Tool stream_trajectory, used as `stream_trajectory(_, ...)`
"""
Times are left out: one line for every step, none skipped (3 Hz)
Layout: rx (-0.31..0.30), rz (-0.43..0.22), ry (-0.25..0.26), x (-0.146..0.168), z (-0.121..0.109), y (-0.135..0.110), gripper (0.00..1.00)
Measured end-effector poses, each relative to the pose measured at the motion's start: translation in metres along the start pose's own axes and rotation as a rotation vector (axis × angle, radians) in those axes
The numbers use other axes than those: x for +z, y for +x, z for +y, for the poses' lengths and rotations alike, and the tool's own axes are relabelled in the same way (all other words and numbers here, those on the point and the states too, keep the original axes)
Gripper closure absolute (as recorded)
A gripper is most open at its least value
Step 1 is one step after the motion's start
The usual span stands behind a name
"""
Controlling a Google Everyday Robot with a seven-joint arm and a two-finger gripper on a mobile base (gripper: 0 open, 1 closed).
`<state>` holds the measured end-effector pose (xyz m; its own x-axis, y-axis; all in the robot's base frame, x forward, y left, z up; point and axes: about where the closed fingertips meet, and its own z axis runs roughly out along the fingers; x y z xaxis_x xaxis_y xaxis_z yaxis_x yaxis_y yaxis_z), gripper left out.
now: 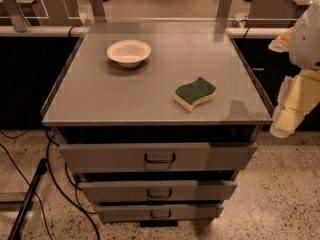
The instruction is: Open top drawer
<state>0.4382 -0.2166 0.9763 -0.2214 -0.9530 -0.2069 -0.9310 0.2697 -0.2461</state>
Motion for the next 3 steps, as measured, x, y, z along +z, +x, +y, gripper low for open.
stream_trajectory(0.000, 0.000, 0.001, 0.000, 0.000, 0.000, 0.00)
stream_trajectory(0.010, -0.020, 0.003, 0.004, 0.004, 0.002, 0.00)
stream_trajectory(0.025, -0.047, -0.002, 0.013, 0.009, 0.004, 0.00)
